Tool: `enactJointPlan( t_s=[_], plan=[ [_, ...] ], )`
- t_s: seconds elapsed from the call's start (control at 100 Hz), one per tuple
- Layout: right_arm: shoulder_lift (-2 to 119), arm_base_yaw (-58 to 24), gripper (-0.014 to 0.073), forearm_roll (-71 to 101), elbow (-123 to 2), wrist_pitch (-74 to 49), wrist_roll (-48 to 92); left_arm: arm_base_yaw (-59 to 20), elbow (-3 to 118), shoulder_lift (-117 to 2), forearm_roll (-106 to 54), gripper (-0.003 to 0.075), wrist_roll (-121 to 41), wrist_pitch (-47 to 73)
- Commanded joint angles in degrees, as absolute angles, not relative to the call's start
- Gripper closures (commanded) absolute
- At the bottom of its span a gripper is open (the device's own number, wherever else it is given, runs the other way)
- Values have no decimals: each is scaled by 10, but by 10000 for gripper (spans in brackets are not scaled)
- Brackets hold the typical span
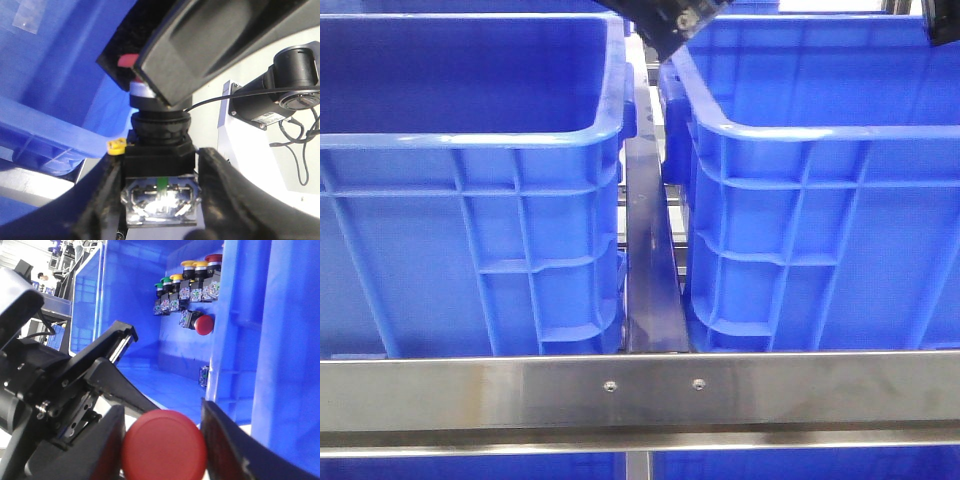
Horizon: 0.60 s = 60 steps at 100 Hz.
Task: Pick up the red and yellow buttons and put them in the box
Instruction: 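Open the left gripper and pull the red button away with the right gripper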
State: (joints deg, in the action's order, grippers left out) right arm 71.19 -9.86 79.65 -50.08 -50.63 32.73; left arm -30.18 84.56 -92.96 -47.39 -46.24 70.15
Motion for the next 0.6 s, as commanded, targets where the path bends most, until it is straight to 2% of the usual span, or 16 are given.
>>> enactJointPlan(
  t_s=[0.0,0.32,0.39,0.5,0.59],
  plan=[
    [699,-100,361,839,-520,-525,336,-307,861,-904,-512,636,-463,722],
    [699,-100,361,840,-520,-517,336,-307,861,-904,-512,619,-463,712],
    [699,-100,361,840,-520,-517,336,-307,861,-904,-512,562,-462,712],
    [699,-100,361,840,-520,-517,336,-307,861,-904,-512,419,-458,712],
    [699,-100,361,840,-520,-517,336,-307,862,-904,-512,339,-458,710]
  ],
)
